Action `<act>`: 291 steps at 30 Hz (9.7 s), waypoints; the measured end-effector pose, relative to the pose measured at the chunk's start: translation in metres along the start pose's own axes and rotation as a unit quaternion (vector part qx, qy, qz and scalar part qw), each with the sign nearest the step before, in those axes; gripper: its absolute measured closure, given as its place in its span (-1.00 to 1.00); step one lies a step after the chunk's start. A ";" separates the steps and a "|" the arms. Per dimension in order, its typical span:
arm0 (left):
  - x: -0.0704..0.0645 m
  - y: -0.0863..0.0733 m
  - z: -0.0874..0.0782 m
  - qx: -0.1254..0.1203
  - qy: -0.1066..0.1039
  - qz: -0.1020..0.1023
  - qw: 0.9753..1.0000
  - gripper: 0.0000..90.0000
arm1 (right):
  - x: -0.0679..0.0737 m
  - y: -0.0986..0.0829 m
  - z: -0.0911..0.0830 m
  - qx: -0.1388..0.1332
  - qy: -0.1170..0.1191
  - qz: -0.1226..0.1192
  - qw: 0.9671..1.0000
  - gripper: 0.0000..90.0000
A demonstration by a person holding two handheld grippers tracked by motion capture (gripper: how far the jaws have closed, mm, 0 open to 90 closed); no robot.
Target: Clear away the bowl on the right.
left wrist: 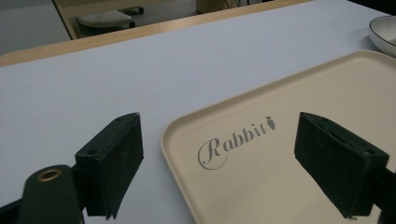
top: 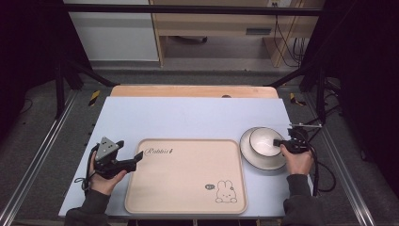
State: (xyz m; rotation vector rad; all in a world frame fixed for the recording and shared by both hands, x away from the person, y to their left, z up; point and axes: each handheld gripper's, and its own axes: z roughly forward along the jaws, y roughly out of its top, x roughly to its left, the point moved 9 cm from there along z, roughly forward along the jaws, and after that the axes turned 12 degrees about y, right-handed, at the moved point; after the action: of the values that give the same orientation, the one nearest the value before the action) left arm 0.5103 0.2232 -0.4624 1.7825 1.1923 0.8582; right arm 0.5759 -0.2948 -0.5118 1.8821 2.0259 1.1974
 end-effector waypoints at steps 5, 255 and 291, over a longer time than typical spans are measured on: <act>0.000 0.001 -0.001 -0.001 0.000 0.001 1.000 -0.67 | 0.001 0.000 -0.001 0.000 -0.006 -0.004 1.000 0.83; -0.005 0.002 -0.003 -0.007 -0.006 0.009 1.000 -0.67 | 0.220 -0.027 0.113 0.097 0.142 -0.177 0.969 0.83; -0.004 0.004 -0.005 -0.010 -0.007 0.007 1.000 -0.67 | 0.235 0.003 0.072 -0.038 0.140 -0.242 0.959 -0.55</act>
State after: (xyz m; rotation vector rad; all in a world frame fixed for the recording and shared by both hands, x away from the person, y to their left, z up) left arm 0.5061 0.2195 -0.4567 1.7791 1.1594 0.8618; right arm 0.5695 -0.0542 -0.4627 1.1248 2.3479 1.4242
